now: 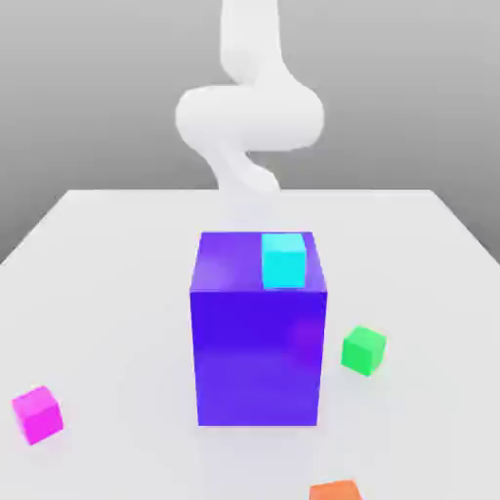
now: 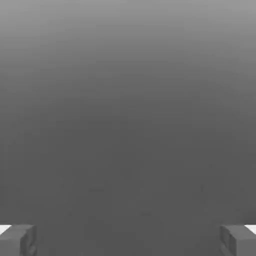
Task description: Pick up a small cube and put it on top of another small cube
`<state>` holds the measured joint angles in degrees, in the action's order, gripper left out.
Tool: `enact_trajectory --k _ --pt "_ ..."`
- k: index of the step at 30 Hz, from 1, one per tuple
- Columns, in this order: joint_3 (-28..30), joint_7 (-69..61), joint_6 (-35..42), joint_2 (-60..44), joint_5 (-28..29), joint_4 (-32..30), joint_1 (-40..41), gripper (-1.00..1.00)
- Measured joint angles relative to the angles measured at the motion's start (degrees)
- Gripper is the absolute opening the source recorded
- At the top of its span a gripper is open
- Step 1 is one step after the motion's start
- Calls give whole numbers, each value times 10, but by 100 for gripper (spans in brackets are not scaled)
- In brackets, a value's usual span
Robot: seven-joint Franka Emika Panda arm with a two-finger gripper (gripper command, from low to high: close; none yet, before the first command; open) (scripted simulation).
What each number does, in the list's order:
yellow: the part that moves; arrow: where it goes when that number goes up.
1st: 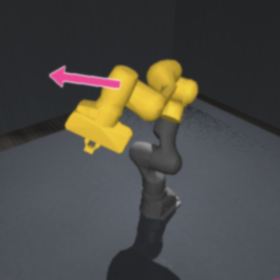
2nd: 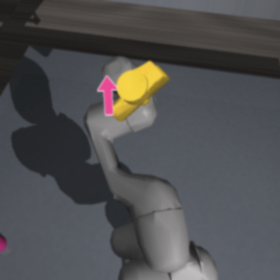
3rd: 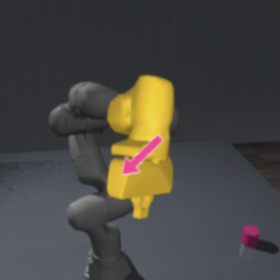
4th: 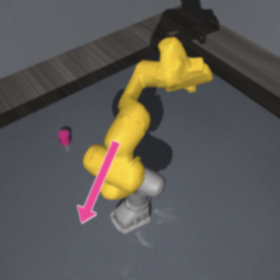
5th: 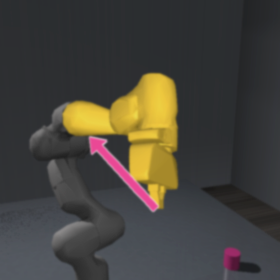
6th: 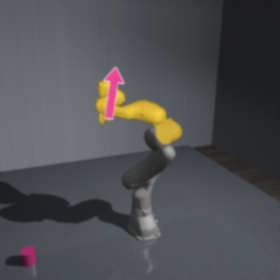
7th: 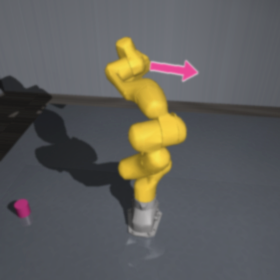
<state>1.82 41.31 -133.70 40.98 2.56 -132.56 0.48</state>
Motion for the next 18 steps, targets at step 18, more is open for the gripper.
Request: enact_trajectory --k 18 --pt "196 -440 -142 -348 27 -57 29 0"
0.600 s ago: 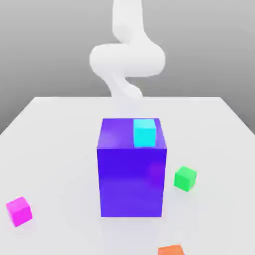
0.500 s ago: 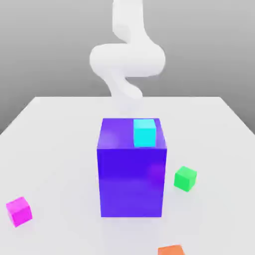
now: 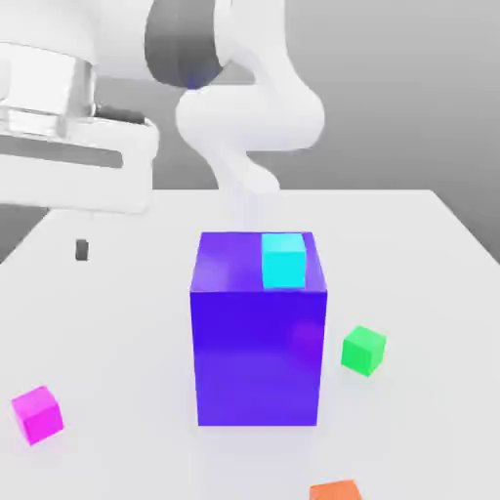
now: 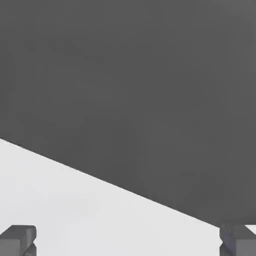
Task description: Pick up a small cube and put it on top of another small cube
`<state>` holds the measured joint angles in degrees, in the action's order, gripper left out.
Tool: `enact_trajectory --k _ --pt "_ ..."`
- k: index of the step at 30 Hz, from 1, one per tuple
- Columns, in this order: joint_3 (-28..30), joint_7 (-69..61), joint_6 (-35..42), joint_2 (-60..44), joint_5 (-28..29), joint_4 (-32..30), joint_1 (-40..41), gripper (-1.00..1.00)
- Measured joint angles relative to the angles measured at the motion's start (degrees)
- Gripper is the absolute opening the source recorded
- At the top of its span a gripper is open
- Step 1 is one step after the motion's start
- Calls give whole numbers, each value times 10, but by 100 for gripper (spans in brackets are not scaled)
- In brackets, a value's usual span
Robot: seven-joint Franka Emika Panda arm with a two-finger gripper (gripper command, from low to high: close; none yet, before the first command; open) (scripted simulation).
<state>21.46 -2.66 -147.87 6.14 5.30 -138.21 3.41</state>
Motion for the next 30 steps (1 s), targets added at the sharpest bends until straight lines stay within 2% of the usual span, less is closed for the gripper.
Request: enact_trajectory --k 3,7,10,15,16,23,28,30 --pt "16 -107 -24 -62 -43 -10 26 0" --pt "2 -258 -54 -146 -113 -22 75 0" --pt "-27 -363 -76 -206 -161 -28 127 0" --pt "-90 -432 -148 -308 -227 -10 185 0" --pt "-98 -437 -156 -319 -233 -7 191 -100" --pt "-97 -436 -154 -318 -232 -7 191 -100" --pt "-53 -391 -88 -229 -171 -27 158 -100" --pt "-60 -382 -84 -216 -163 -8 142 -100"
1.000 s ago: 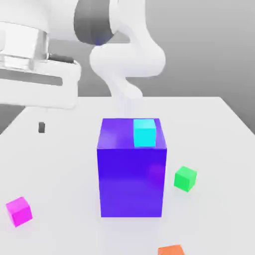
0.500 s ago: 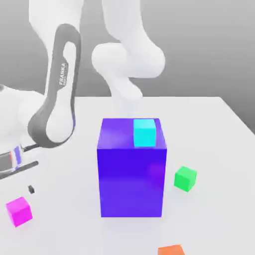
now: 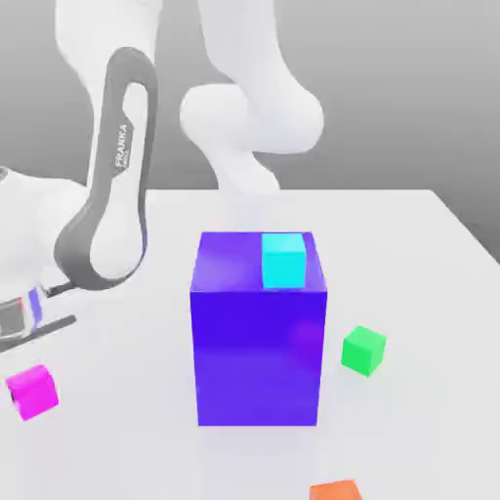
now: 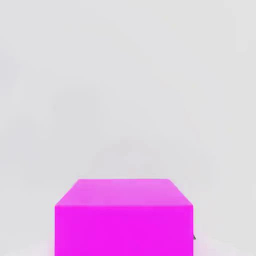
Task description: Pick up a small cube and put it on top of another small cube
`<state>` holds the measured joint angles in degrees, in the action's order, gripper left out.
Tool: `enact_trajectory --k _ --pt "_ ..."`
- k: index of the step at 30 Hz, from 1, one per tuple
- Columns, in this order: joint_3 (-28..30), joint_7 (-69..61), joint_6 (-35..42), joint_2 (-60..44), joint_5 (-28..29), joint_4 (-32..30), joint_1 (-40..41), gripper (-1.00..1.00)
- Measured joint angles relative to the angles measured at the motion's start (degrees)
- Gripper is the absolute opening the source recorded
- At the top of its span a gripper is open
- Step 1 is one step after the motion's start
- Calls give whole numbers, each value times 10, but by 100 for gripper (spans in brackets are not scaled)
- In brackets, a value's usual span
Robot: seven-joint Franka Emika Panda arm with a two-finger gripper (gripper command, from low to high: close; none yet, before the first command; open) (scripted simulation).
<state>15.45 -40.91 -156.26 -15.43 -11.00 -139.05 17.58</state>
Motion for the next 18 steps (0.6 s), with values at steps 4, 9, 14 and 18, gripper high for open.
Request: enact_trajectory --k 4,9,14,18 --pt "-44 57 4 43 -6 1 -58 -100" --pt "-110 155 12 112 -24 -40 -156 -100" --pt "-184 316 23 206 -46 -121 -286 -100" --pt "-255 443 29 270 -53 -200 -330 -100"
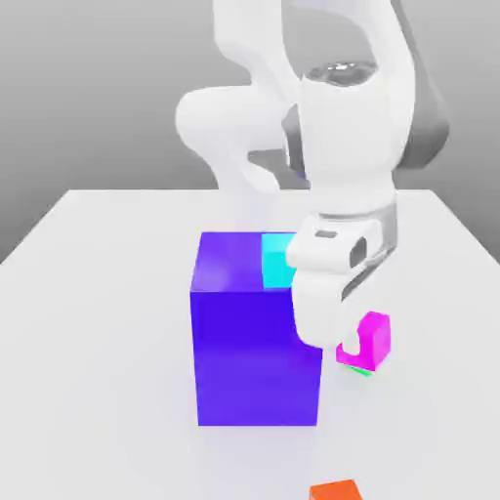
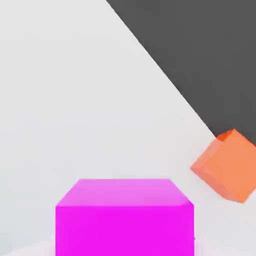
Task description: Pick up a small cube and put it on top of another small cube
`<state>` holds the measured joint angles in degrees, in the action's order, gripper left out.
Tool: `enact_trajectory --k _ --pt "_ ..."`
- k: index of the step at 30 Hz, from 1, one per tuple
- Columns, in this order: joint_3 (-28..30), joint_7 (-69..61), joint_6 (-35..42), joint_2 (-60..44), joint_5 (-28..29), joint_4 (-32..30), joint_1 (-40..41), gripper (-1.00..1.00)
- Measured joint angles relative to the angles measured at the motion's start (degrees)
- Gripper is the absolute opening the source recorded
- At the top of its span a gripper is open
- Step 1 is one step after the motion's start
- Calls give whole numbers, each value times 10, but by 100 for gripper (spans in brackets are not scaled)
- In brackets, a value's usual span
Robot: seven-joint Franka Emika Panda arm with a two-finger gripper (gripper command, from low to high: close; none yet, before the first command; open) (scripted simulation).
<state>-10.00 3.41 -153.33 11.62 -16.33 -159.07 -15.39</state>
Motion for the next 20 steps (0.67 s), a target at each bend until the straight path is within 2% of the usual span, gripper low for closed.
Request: enact_trajectory --k 5,7,13,18,19,20 --pt "-100 150 5 73 -12 -99 -50 -100" --pt "-120 187 0 76 3 -126 -37 -100" --pt "-159 246 -76 -4 78 -131 23 -100" --pt "-169 286 -159 -87 139 -131 50 -100" --pt "-168 290 -171 -99 144 -131 51 100" --pt "-168 290 -171 -99 144 -131 53 100"
